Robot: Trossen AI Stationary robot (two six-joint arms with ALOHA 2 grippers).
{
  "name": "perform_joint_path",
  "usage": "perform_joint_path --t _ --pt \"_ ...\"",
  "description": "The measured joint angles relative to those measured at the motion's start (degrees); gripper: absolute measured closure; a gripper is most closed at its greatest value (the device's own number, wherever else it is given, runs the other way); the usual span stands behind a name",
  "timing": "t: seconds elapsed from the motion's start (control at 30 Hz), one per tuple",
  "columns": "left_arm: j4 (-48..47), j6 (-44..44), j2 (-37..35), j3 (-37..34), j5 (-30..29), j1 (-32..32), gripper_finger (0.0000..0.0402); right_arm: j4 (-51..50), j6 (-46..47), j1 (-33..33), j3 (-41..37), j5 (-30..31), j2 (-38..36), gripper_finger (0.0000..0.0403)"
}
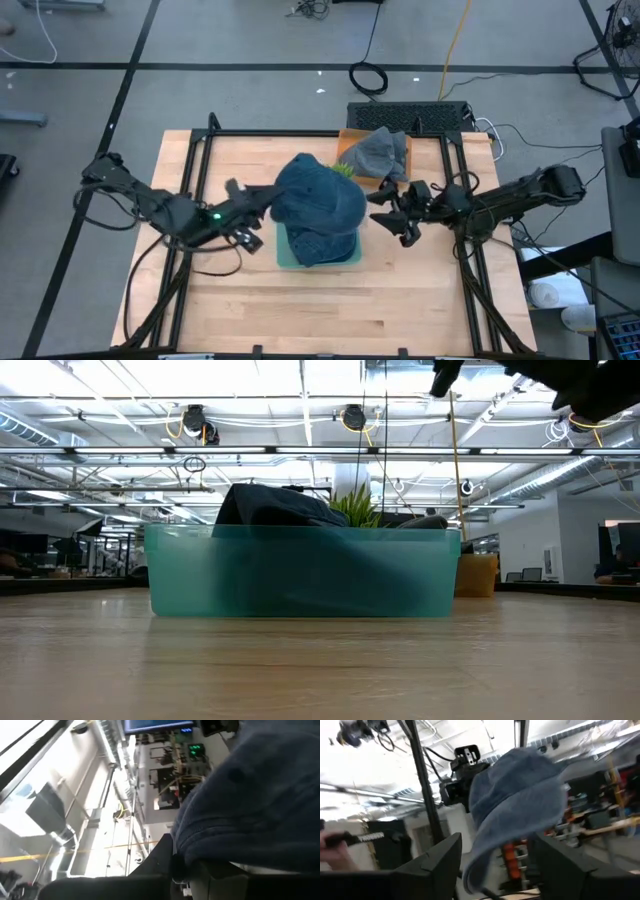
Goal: Pick & Place hat
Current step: Put the blue cap into the green bin
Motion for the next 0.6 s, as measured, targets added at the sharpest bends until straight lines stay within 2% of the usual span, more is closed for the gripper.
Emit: perform_joint_path --t 0.17,0.3,0.47,0.6 --pt "1.94 -0.04 -2.52 0.02 0.12 -0.15 0.0373 -10.21 -8.39 0.02 -0.01 5.17 -8.37 0.0183" --pt "2.38 -0.01 -4.77 0.02 -0.06 0.03 0.0373 -17.24 -15.86 0.02 -0.01 12.26 -14.57 0.0189" --pt "1.56 0.51 -6.94 0.02 -1.47 0.47 0.0373 -20.07 -26.24 -0.01 -0.01 20.10 -19.91 0.0188" --pt "1.40 -1.77 -8.45 0.02 -1.55 0.36 0.0373 -20.30 -32.62 0.00 -0.01 20.85 -22.04 0.0181"
